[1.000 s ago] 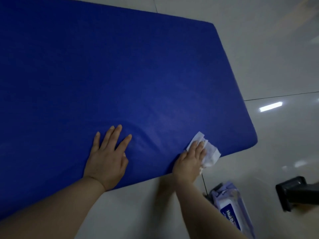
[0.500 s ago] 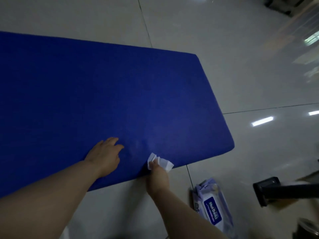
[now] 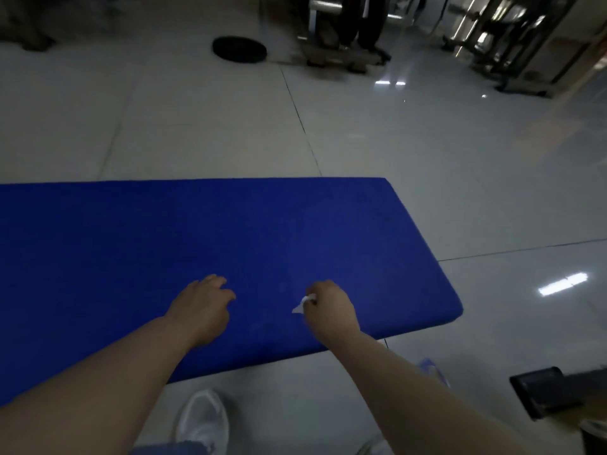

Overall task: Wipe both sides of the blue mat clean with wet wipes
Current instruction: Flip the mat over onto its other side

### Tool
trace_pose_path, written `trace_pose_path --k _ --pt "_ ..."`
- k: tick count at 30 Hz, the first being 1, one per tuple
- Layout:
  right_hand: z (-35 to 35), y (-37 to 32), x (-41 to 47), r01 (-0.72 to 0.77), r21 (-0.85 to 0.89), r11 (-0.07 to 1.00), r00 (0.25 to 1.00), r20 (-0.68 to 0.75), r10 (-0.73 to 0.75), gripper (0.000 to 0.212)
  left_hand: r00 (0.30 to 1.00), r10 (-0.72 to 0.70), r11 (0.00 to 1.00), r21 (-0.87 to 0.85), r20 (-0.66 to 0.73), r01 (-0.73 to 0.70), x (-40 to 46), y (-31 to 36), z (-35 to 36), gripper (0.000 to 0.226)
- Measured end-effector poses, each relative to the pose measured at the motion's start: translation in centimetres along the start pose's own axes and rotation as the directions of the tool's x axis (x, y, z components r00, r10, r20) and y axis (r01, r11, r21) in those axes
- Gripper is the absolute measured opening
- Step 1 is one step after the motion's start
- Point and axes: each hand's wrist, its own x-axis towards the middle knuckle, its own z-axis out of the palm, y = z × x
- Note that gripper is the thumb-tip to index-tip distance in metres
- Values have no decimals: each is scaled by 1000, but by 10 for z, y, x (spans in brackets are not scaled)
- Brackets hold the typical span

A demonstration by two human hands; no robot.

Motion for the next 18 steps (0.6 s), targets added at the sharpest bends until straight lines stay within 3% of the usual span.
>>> trace_pose_path --k 6,8,13,18 --pt "-42 -35 -58 233 -115 966 935 -245 -255 6 990 -1 999 52 -144 9 -69 -3 -49 41" --pt "-50 -50 -75 253 -136 958 911 -301 -283 15 983 5 999 49 -184 4 -89 0 -64 41" --pt "-59 -98 -97 373 -127 919 859 -328 -393 27 964 -37 994 87 -264 62 -141 -11 -96 43" --pt "-24 -148 -89 372 -20 928 875 -325 -358 20 938 -111 990 49 -328 134 -156 -54 -97 41"
